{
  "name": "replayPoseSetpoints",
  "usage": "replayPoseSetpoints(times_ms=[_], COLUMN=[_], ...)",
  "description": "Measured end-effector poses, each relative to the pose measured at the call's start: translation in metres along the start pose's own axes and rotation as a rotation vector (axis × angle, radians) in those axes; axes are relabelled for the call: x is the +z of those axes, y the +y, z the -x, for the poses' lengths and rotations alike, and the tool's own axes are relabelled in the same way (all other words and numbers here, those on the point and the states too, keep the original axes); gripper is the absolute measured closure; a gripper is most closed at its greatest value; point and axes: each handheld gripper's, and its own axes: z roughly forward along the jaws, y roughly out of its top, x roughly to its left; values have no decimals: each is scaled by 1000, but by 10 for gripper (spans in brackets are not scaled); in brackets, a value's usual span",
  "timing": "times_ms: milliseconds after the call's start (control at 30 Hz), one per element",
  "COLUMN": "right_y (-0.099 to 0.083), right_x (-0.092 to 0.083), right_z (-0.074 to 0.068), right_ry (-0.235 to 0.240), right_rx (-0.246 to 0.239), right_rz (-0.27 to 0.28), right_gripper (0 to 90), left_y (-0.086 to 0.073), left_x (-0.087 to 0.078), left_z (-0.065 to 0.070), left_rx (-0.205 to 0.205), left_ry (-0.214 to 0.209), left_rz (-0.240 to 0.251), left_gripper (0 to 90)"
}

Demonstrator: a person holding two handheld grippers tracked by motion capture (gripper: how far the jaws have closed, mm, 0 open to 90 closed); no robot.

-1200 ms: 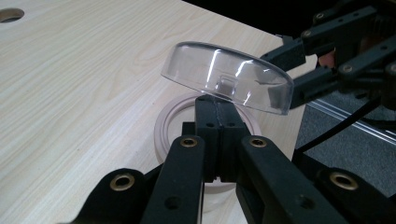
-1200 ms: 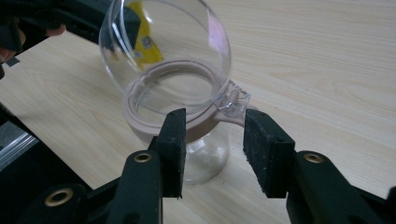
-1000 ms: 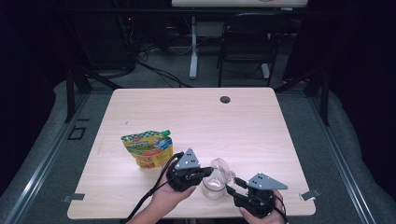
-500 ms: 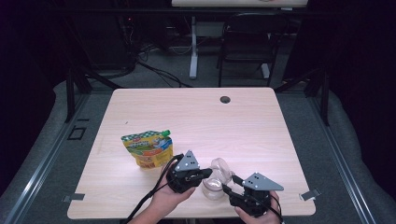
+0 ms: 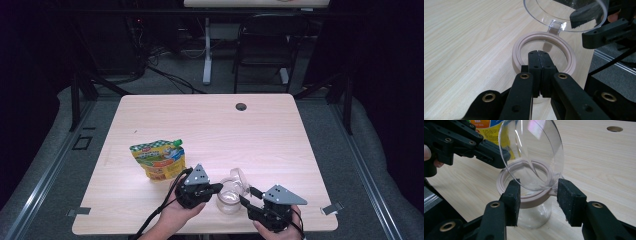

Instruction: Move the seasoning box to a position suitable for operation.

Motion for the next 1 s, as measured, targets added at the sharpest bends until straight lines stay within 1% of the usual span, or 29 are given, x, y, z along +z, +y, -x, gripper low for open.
replayPoseSetpoints(times_ms=[133,167,433,500,600,633,700,733,867,1000], right_y=[0,0,0,-1,-1,-2,-2,-3,-4,-5], right_x=[-1,-1,-3,-5,-6,-7,-8,-8,-8,-8], right_z=[1,1,3,5,8,10,11,13,16,18], right_ry=[-3,-4,-12,-15,-16,-18,-17,-27,-18,-21], right_rx=[6,6,5,17,28,39,44,49,69,71], right_rz=[6,8,9,18,20,22,23,17,13,11], right_gripper=[546,551,560,569,577,586,587,595,599,600], left_y=[-3,-4,-5,-5,-6,-7,-7,-7,-7,-7], left_x=[1,2,1,1,1,1,1,1,1,1], left_z=[-1,-2,-3,-3,-3,-3,-3,-2,-3,-3], left_rx=[-9,-17,-13,-13,-12,-19,-16,-15,-15,-16], left_ry=[-1,-4,-6,-8,-1,-1,0,1,0,-2], left_rz=[1,9,8,6,8,14,10,12,10,11], left_gripper=[894,896,897,898,900,900,900,900,900,900])
